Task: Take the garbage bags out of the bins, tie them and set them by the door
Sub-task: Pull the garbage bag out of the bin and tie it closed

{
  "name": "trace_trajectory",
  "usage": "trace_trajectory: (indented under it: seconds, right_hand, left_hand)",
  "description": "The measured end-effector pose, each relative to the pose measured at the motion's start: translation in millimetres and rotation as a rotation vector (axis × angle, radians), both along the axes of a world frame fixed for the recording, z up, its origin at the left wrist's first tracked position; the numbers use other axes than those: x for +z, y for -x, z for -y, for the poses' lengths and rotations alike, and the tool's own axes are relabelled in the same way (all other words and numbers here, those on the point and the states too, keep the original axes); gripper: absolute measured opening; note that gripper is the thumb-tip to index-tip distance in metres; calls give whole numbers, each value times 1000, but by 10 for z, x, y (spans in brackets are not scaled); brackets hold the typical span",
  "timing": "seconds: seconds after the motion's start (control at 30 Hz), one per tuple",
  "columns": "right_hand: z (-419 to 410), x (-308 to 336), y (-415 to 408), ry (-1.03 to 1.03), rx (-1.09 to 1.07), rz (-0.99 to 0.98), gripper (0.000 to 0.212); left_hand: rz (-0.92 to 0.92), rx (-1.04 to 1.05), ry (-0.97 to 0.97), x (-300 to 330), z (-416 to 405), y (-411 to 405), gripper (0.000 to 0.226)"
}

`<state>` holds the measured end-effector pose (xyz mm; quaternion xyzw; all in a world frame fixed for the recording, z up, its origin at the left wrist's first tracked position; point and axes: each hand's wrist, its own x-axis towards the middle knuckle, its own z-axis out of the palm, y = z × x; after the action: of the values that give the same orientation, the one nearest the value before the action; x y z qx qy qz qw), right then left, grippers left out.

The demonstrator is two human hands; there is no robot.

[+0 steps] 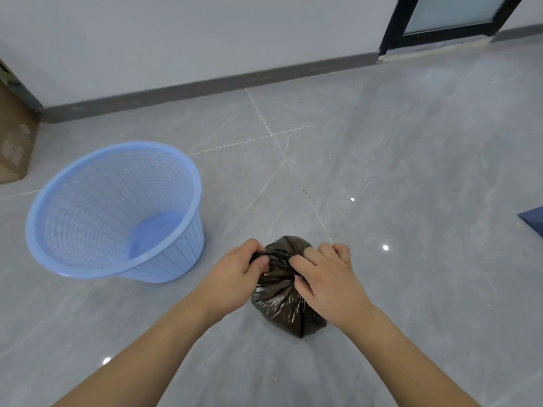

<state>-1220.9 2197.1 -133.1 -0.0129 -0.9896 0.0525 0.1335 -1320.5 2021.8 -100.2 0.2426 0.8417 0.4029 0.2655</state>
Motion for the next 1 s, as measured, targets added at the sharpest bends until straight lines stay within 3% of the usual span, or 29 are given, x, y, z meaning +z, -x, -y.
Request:
trace_trajectory:
  seconds: [0.3,0.57,0.8,0.93,1.0]
  right_hand:
    - [-140,26,-78,-63,73,-224,8]
    - [-264,60,-82,-30,196,-112,8]
    - [-267,-9,-160,-15,177,-123,26]
    - [-296,-9,-176,1,179,-89,17]
    - [-296,34,-153,118,116,14,20]
  left_hand:
    - [66,81,-139,-25,-171,-63,14]
    - [-16,90,-119,-66,-312,-83,20]
    - [146,126,-44,-56,-405,-149,15]
    - [233,194,-34,-65,-422,-154,4]
    - [129,211,-44,-95,-379,-181,18]
